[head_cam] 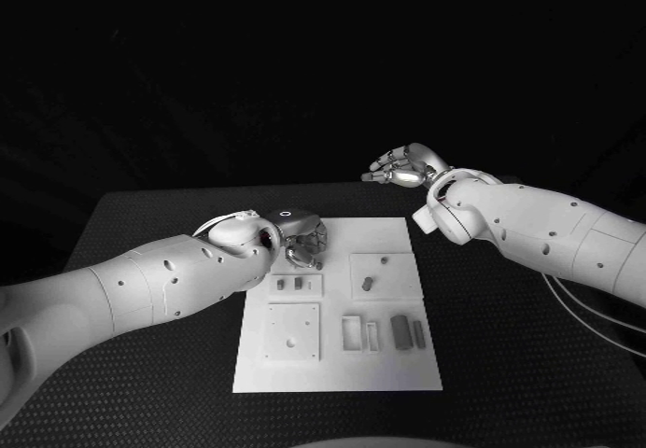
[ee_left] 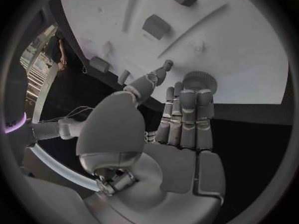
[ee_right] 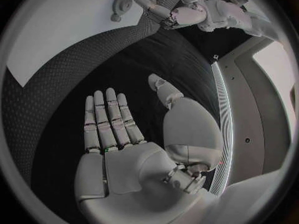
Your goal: Assemble the parts on the task board
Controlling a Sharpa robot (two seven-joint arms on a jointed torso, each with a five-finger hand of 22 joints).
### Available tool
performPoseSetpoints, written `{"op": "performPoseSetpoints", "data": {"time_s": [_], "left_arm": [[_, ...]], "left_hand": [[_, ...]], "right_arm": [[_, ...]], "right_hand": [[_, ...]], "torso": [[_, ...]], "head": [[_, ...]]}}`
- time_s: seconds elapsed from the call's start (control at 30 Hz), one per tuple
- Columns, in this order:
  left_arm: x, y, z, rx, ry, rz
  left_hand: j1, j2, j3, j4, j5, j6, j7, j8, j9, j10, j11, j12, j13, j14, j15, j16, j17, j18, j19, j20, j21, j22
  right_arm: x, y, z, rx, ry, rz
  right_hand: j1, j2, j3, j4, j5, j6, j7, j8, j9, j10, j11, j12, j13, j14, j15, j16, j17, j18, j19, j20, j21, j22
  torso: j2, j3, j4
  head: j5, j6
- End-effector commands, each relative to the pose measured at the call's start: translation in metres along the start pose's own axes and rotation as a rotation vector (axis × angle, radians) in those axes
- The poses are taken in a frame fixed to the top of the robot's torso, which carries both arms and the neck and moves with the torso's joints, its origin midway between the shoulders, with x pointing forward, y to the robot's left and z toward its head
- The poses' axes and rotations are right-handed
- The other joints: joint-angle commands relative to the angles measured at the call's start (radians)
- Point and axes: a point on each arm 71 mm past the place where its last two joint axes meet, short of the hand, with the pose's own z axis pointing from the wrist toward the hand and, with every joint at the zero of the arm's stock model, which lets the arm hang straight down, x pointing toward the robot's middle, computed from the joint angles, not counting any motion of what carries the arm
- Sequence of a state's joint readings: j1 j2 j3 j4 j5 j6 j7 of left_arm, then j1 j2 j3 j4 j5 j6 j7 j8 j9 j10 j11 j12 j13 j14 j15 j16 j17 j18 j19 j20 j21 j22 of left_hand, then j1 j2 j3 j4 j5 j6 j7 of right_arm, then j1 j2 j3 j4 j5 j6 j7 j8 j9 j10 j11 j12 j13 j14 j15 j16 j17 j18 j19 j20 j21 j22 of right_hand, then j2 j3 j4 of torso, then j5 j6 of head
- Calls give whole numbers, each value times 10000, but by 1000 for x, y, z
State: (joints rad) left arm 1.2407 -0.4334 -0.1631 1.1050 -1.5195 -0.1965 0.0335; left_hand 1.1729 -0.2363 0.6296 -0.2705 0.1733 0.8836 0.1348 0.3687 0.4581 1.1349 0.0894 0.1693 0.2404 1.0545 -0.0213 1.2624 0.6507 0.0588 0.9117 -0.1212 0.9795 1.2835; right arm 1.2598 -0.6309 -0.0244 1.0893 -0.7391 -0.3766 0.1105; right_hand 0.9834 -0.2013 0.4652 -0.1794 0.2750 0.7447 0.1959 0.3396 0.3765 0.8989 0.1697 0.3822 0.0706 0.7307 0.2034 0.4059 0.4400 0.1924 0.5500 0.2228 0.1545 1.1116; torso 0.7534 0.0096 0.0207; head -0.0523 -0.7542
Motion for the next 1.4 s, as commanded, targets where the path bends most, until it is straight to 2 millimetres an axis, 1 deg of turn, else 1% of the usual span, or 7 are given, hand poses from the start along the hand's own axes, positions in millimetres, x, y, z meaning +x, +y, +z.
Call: {"op": "performPoseSetpoints", "data": {"time_s": [0.03, 0.3, 0.47, 0.67, 0.87, 1.07, 1.4], "left_arm": [[2, -3, 3, 84, 354, 194], [10, -3, 6, 118, 414, 135], [12, -1, 7, 73, 470, 110], [16, -3, 8, 149, 578, 37], [20, -6, 10, 221, 670, -32], [24, -5, 10, 191, 756, -68], [28, -5, 11, 173, 864, -84]], "left_hand": [[-83, 34, -35, 24, -14, 6, 44, -23, 3, -21, 69, -77, -16, 2, 53, 51, -13, 619, 50, 48, 19, 14], [-107, 158, -32, 46, 13, 97, 33, 10, 23, 55, 66, -136, -21, 16, 52, 106, -47, 655, 77, 59, 32, 38], [-145, 239, -58, 44, -31, 220, 53, 52, 45, 256, 15, -129, 9, 45, 4, 170, -84, 677, 116, 37, 52, 65], [-183, 368, -74, 44, -87, 478, -39, 150, 89, 398, -26, -176, 23, 90, -36, 279, -116, 686, 176, 0, 87, 102], [-169, 496, -63, 24, -110, 532, -61, 143, 87, 497, -51, -192, 38, 120, -62, 340, -136, 694, 215, -22, 106, 121], [-164, 666, -62, -11, -160, 655, -104, 156, 93, 702, -119, -177, 77, 182, -125, 450, -156, 698, 283, -66, 150, 157], [-176, 843, -42, -12, -208, 708, -118, 133, 84, 812, -155, -204, 96, 209, -162, 520, -185, 693, 324, -104, 173, 182]], "right_arm": [[2, 1, 0, -92, 138, 17], [4, 3, 0, -104, 166, 35], [3, 3, 0, -101, 178, 36], [4, 3, 0, -107, 200, 42], [5, 4, 0, -117, 209, 47], [5, 4, 0, -119, 212, 48], [5, 4, 0, -127, 226, 53]], "right_hand": [[-39, 25, 6, 58, 65, -67, 211, 48, -14, 5, 55, -46, -12, -84, 10, 39, -15, -118, 93, 11, -57, 18], [-39, 27, 5, 58, 66, -66, 213, 49, -15, 5, 56, -46, -12, -84, 10, 42, -18, -118, 95, 11, -62, 23], [-41, 23, 2, 58, 65, -66, 214, 50, -16, 4, 56, -47, -12, -86, 9, 43, -20, -118, 94, 12, -65, 26], [-43, 25, 1, 61, 65, -66, 215, 51, -17, 4, 56, -46, -12, -87, 9, 44, -22, -119, 95, 12, -68, 29], [-45, 28, -1, 63, 65, -66, 216, 52, -17, 4, 57, -46, -12, -88, 9, 46, -24, -119, 96, 13, -70, 33], [-47, 29, -2, 65, 64, -66, 217, 52, -18, 4, 56, -46, -12, -88, 9, 47, -26, -119, 96, 13, -74, 36], [-48, 30, -4, 66, 64, -67, 217, 54, -20, 4, 56, -47, -12, -89, 9, 51, -30, -118, 98, 13, -80, 43]], "torso": [[-5, -1, 9], [5, -3, 6], [-4, -7, 14], [-11, 0, 19], [-15, -5, 14], [-16, 6, 18], [-5, -2, 10]], "head": [[-20, -2], [-44, -7], [-59, -20], [-81, -41], [-81, -33], [-87, -46], [-118, -49]]}}
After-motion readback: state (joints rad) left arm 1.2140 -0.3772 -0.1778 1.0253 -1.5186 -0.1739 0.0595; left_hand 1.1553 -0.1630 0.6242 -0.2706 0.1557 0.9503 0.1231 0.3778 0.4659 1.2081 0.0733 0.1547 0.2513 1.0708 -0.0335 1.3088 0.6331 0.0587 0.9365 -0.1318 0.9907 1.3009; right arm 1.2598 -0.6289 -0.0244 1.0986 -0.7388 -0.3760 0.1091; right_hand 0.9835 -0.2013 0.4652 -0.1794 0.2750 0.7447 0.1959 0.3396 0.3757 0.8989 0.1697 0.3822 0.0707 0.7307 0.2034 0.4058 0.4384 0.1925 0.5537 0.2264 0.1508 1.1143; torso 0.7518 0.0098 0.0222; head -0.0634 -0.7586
